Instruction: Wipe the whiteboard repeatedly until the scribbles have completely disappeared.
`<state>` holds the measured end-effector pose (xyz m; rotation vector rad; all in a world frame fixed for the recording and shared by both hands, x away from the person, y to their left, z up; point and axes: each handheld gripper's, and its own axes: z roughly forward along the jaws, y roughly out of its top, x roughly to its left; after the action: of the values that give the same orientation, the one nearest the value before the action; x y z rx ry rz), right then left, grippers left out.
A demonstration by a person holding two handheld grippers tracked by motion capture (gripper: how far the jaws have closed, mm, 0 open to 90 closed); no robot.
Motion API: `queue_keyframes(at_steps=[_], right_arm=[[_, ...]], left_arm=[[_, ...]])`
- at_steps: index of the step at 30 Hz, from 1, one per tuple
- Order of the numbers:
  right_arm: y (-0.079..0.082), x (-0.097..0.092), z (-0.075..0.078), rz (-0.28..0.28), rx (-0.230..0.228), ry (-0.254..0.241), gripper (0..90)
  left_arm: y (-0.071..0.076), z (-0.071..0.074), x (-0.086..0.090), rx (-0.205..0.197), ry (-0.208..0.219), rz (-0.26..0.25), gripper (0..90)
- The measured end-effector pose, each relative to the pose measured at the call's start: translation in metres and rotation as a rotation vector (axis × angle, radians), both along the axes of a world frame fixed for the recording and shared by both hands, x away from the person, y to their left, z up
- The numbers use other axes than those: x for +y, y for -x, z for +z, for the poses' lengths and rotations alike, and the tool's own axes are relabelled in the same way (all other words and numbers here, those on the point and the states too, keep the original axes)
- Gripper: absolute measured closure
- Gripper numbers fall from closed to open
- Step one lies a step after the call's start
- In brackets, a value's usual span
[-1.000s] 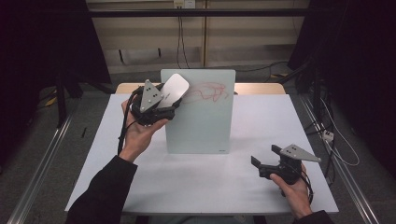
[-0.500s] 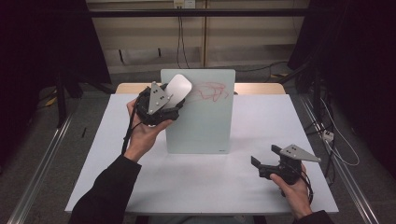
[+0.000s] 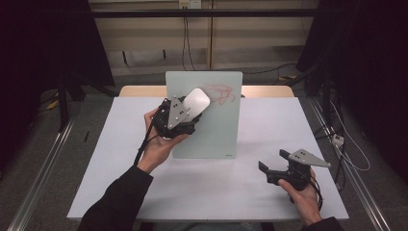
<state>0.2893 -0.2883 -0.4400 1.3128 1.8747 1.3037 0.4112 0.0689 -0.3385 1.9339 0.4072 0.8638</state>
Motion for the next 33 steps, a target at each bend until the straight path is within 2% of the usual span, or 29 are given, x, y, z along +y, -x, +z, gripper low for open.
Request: queue_keyframes(at_steps=[4,7,8,9,15,20,24,27,29,33], right_arm=[[0.000,0.000,0.000,-0.001,-0.001,0.001,5.9],[0.000,0.000,0.000,0.000,-0.003,0.002,5.9],[0.000,0.000,0.000,0.000,-0.003,0.002,6.0],[0.000,0.000,0.000,0.000,-0.003,0.002,5.9],[0.000,0.000,0.000,0.001,-0.003,0.001,5.9],[0.000,0.000,0.000,0.001,-0.004,0.001,5.9],[0.000,0.000,0.000,0.001,-0.002,0.000,5.9],[0.000,0.000,0.000,0.002,0.000,0.000,5.9],[0.000,0.000,0.000,0.002,-0.001,0.001,6.0],[0.000,0.000,0.000,0.003,-0.001,0.000,5.9]], left_arm=[[0.002,-0.005,-0.004,0.012,-0.011,-0.015,31.1],[0.001,-0.002,-0.003,0.041,0.011,-0.019,31.2],[0.000,-0.001,-0.002,0.030,0.002,-0.019,31.2],[-0.001,0.002,-0.001,0.022,-0.005,-0.010,31.2],[-0.012,0.026,0.012,0.005,0.026,0.024,31.2],[-0.019,0.039,0.023,-0.008,0.067,0.051,31.2],[-0.017,0.035,0.019,-0.017,0.055,0.052,31.2],[-0.014,0.027,0.011,-0.019,0.033,0.030,31.2],[-0.011,0.021,0.004,-0.012,0.034,0.017,31.2],[-0.005,0.010,-0.010,-0.013,-0.001,-0.017,31.1]])
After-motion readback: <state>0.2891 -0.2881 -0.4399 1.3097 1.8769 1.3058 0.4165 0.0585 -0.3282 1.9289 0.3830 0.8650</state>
